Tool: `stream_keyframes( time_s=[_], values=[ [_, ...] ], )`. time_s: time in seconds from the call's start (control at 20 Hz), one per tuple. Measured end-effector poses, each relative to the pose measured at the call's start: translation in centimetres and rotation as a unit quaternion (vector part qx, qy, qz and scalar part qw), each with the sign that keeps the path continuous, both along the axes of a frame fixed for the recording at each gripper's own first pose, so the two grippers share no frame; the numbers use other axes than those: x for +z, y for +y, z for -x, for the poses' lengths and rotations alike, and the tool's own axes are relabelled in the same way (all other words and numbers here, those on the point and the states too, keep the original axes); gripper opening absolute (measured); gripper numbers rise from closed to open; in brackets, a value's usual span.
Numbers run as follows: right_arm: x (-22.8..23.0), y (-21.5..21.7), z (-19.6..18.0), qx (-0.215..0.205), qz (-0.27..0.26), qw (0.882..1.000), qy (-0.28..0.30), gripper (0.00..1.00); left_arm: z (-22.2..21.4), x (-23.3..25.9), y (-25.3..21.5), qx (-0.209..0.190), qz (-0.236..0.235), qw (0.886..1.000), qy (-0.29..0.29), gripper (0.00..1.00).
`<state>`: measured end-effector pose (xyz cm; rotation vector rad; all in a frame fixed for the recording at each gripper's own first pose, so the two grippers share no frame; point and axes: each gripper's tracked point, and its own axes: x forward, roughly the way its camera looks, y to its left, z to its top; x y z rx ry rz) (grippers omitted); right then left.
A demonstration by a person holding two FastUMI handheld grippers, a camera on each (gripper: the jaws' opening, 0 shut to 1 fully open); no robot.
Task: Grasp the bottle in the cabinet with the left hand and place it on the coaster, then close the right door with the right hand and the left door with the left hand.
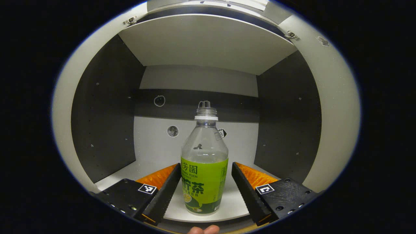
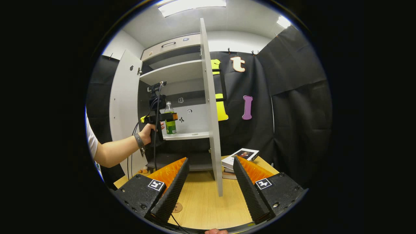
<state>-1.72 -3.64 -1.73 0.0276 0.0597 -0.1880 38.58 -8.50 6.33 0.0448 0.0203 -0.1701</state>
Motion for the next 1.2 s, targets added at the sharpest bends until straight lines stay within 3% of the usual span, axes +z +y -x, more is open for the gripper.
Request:
stream_keyframes(
  time_s=[0.2, 0.35, 0.55, 0.6, 0.65, 0.9, 1.2],
  values=[
    [-0.1, -0.1, -0.3, -0.004, 0.0, 1.0, 0.004, 0.84, -0.6, 0.3, 0.2, 0.001, 0.006, 1.0, -0.004, 0.94],
    [0.2, 0.4, -0.8, 0.003, 0.001, 1.0, -0.001, 0.84, -0.1, 0.3, -0.5, -0.023, 0.016, 1.0, 0.002, 0.78],
    [0.2, 0.8, -1.0, 0.014, 0.001, 1.0, 0.002, 0.84, 2.0, 1.8, -0.8, -0.047, 0.025, 0.999, -0.01, 0.74],
    [0.3, 1.0, -1.0, 0.018, 0.001, 1.0, 0.002, 0.84, 2.8, 2.2, -0.7, -0.051, 0.023, 0.998, -0.013, 0.7],
    [0.4, 1.2, -1.0, 0.022, 0.002, 1.0, 0.001, 0.84, 3.7, 2.4, -0.6, -0.054, 0.018, 0.998, -0.014, 0.77],
    [0.5, 2.0, -1.0, 0.043, -0.004, 0.999, -0.004, 0.84, 10.4, 3.4, -1.0, -0.095, 0.007, 0.995, -0.036, 0.74],
    [1.6, 3.5, -0.2, 0.073, -0.008, 0.997, -0.012, 0.84, 19.5, -0.9, -1.2, -0.113, 0.025, 0.993, -0.033, 0.77]
  ],
)
